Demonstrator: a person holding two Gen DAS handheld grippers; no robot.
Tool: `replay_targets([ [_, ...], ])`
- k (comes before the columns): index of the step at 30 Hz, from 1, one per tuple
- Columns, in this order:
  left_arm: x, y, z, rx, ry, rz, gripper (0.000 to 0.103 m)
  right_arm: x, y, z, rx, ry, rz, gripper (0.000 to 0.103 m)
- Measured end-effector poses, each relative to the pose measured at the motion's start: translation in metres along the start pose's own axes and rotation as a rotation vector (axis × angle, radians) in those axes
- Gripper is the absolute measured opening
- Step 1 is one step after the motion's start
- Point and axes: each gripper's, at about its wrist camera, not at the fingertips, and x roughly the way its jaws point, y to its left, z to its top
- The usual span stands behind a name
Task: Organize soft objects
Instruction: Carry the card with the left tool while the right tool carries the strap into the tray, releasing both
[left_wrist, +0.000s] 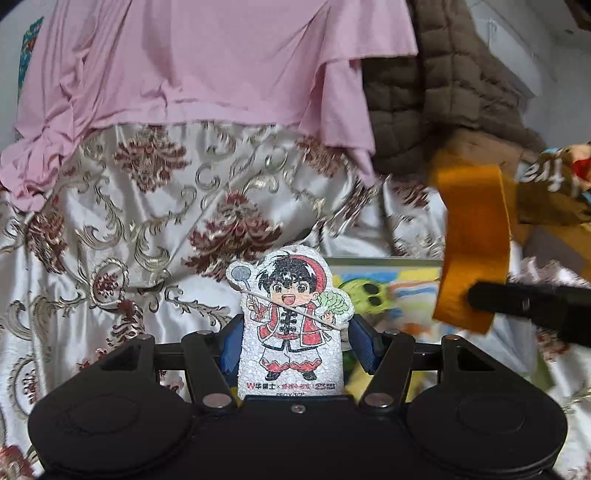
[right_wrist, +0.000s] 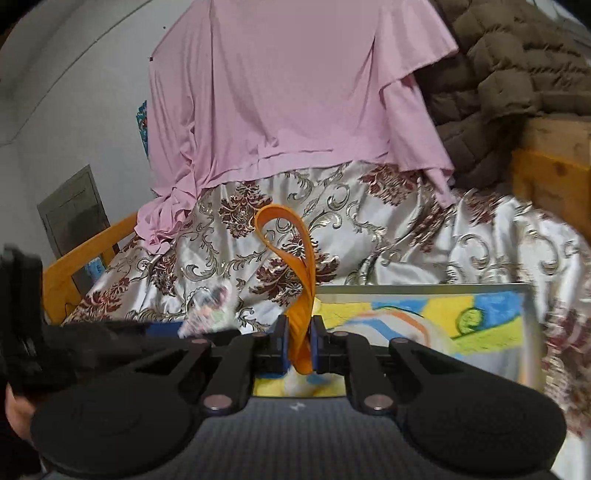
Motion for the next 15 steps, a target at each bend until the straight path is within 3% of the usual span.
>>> replay_targets([
  [8, 0.056, 0.013, -0.014, 0.000, 0.065, 0.000, 0.061, 0.078, -0.003, 0.010, 0.024, 0.093, -0.012, 0.012],
  [9, 0.060, 0.013, -0.015, -0.001, 0.071, 0.000, 0.061, 0.084, -0.004, 0.010, 0.027, 0.099, -0.015, 0.011],
  [10, 0.065, 0.014, -0.017, 0.001, 0.078, 0.000, 0.061, 0.090, -0.006, 0.011, 0.026, 0.107, -0.020, 0.003],
  [15, 0.081, 0.015, -0.025, -0.005, 0.107, -0.005, 0.061, 0.113, -0.011, 0.005, 0.035, 0.158, -0.033, 0.003],
])
